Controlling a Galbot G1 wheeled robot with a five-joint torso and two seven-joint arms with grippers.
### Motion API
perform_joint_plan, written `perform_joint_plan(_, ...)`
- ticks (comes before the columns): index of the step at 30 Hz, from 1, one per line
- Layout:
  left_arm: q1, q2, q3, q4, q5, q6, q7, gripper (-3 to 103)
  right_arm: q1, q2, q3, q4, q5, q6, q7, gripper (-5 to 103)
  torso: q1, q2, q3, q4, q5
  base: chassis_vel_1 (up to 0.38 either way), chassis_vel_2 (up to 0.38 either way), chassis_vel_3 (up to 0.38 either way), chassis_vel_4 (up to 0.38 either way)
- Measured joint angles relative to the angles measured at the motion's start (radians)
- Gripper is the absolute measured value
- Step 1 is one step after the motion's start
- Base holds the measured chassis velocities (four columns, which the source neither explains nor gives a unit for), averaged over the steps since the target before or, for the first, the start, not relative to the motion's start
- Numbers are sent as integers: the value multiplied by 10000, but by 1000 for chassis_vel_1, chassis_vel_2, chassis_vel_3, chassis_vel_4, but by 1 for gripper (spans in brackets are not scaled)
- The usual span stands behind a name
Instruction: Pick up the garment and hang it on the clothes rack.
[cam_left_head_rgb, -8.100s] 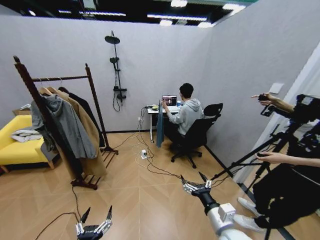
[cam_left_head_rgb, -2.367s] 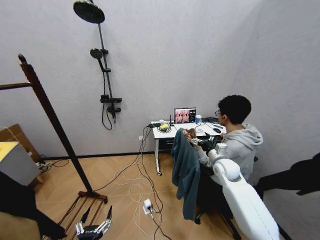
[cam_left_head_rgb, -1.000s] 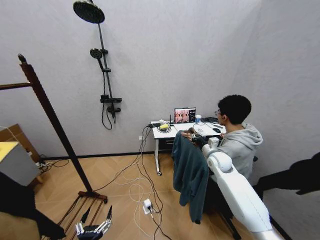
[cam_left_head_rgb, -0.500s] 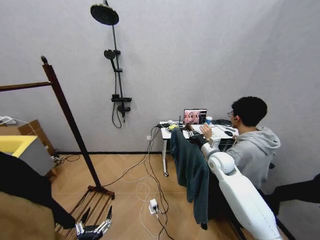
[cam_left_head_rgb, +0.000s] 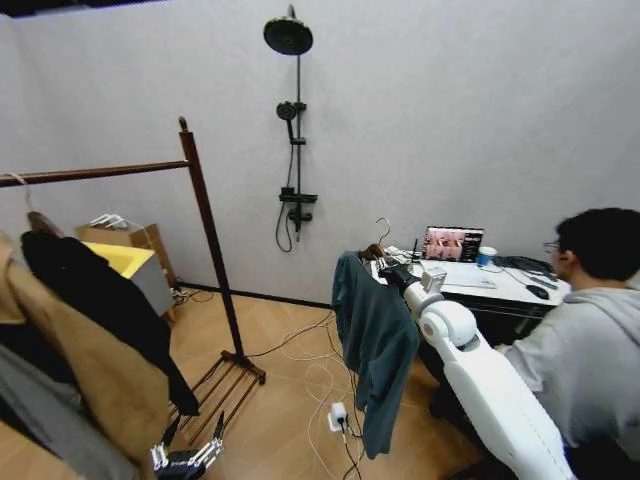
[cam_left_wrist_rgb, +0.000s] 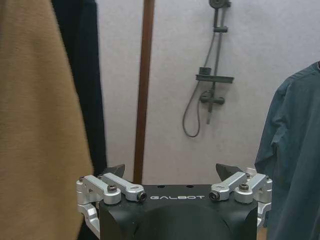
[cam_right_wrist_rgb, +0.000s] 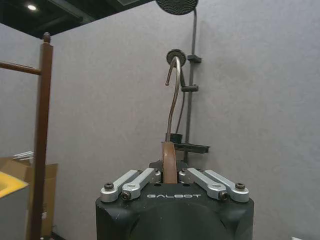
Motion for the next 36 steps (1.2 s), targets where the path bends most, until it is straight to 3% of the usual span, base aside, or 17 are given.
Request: perform_joint_plan(36,1,0,0,1,0,0,0,100,-289,-37,572,-120,144,50,-126,10,2,-1,0,6,1,120,120,123,126)
